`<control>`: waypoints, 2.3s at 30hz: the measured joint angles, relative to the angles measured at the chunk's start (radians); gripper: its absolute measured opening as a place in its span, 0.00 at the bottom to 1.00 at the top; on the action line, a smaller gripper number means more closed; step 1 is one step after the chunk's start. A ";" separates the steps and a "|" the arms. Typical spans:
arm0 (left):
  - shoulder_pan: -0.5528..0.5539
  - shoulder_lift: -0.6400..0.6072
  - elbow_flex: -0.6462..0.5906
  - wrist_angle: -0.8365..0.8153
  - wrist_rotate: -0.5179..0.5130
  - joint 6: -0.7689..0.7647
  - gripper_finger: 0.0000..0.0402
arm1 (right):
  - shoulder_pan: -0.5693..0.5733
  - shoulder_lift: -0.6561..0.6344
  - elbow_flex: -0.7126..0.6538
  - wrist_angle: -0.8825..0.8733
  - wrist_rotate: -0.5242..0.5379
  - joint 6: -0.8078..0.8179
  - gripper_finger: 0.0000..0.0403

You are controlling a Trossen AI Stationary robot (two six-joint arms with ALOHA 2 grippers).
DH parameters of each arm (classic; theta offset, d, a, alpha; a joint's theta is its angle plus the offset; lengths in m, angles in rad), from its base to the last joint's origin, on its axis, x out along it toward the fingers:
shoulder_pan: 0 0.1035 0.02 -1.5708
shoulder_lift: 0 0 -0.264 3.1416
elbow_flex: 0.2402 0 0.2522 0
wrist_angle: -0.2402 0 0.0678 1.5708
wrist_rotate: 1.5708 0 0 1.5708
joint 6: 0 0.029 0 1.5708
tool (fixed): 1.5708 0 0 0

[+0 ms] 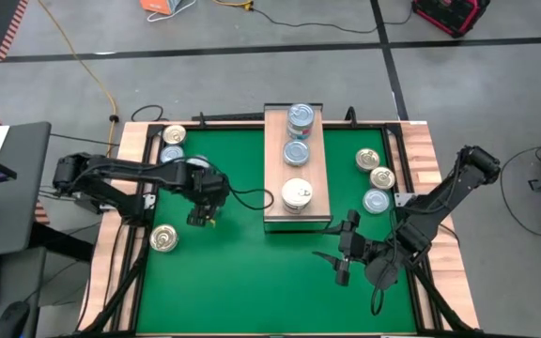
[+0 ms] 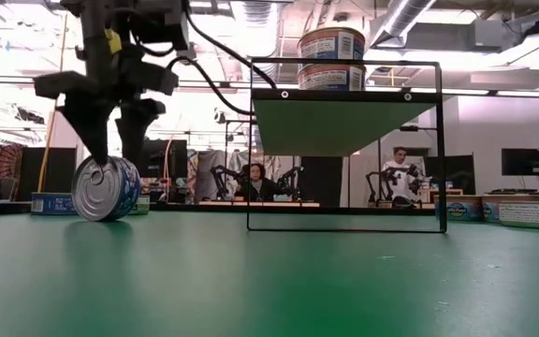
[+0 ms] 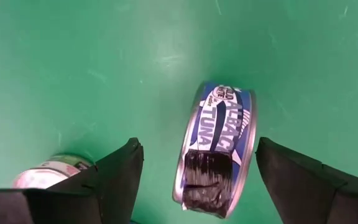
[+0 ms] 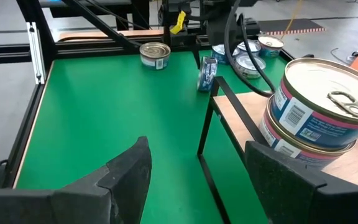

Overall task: Stack canned seafood by type on shelf
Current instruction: Stack the blue tuna can on top of the green tuna can on the shelf

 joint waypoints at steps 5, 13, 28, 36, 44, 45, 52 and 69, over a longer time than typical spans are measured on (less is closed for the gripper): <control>0.013 0.000 -0.005 0.005 0.009 0.026 0.70 | -0.006 0.000 0.000 0.000 0.000 -0.007 0.71; -0.004 0.000 -0.005 0.003 0.023 0.043 0.44 | 0.003 0.000 0.000 0.001 -0.002 -0.006 0.71; -0.036 -0.009 0.106 -0.087 0.091 -0.054 0.02 | 0.033 -0.011 0.000 0.007 0.008 -0.007 0.71; -0.142 0.001 0.041 -0.092 0.063 -0.350 0.08 | 0.033 -0.011 0.000 0.007 0.008 -0.012 0.71; -0.268 0.000 -0.150 0.042 -0.067 -0.433 0.21 | 0.033 -0.011 0.000 0.025 0.009 -0.026 0.71; -0.275 0.000 -0.166 0.075 -0.021 -0.433 0.22 | 0.033 -0.011 0.000 0.030 0.009 -0.030 0.71; -0.345 -0.004 -0.219 0.271 0.083 -0.434 0.21 | 0.034 -0.011 0.000 0.046 0.008 -0.037 0.71; -0.482 0.002 -0.192 0.622 0.080 -0.463 0.20 | 0.149 -0.009 0.000 0.320 -0.051 -0.292 0.71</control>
